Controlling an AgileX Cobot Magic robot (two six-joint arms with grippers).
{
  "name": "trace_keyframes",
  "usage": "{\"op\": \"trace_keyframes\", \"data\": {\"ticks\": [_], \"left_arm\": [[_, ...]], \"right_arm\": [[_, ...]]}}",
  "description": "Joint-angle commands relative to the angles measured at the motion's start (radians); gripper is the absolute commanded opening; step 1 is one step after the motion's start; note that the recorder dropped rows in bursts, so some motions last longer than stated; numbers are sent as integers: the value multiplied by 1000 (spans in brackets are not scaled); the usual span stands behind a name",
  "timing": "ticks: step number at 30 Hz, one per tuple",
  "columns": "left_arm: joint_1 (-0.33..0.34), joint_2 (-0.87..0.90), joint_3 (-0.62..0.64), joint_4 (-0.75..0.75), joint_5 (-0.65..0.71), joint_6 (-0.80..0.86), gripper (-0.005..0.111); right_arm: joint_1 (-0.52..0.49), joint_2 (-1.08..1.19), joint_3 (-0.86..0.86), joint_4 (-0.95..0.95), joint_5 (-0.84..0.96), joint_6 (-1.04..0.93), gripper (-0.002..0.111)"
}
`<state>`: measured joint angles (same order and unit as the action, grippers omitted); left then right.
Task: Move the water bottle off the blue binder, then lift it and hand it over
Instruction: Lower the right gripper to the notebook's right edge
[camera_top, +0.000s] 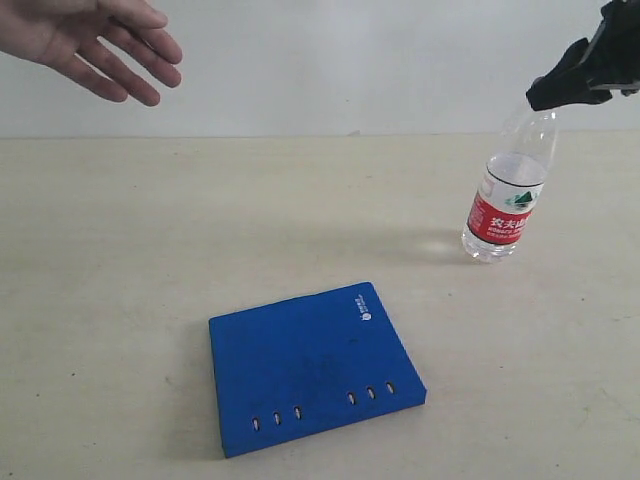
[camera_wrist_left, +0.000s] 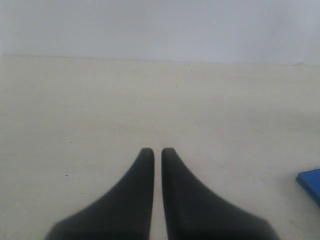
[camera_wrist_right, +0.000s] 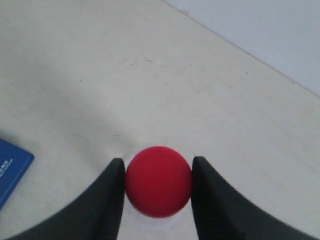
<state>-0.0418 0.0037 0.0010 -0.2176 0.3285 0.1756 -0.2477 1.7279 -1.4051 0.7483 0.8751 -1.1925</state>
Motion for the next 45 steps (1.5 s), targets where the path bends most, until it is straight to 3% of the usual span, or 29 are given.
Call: {"op": "trace_keyframes", "data": {"ticks": [1,8,12,15,19,22,25,30,31,33,35,36,37,39,45], "left_arm": [[-4,-4,-1,-3,-15,-5,5],[-4,-4,-1,-3,-15,-5,5],[-4,-4,-1,-3,-15,-5,5],[-4,-4,-1,-3,-15,-5,5],[-4,-4,-1,-3,-15,-5,5],[-4,-4,-1,0,-15,-5,5],[-4,-4,-1,28,-15,-5,5],[-4,-4,-1,28,-21,-5,5],[-4,-4,-1,-7,-51,-8,5],[-4,-4,-1,-220,-106,-67,5],[-4,-4,-1,-502,-144,-112,5],[-4,-4,-1,-738,-144,-113,5],[-4,-4,-1,-830,-138,-113,5],[-4,-4,-1,-901,-137,-113,5],[-4,-4,-1,-885,-144,-86,5]], "right_arm": [[-2,-4,-3,-14,21,24,56],[0,-57,-11,143,-80,-9,55],[15,-179,-108,326,181,-9,55],[124,-218,-105,304,336,22,55],[317,-218,-46,224,346,59,55],[511,-218,82,13,315,62,55],[582,-218,184,-97,207,58,55],[597,-218,336,-44,77,60,55],[597,-218,358,-7,75,60,55],[597,-218,379,17,75,60,55],[597,-218,399,18,73,60,55],[597,-218,418,18,53,60,55],[597,-218,429,18,44,60,55],[597,-218,455,18,5,60,55],[597,-218,533,20,-90,60,55]]}}
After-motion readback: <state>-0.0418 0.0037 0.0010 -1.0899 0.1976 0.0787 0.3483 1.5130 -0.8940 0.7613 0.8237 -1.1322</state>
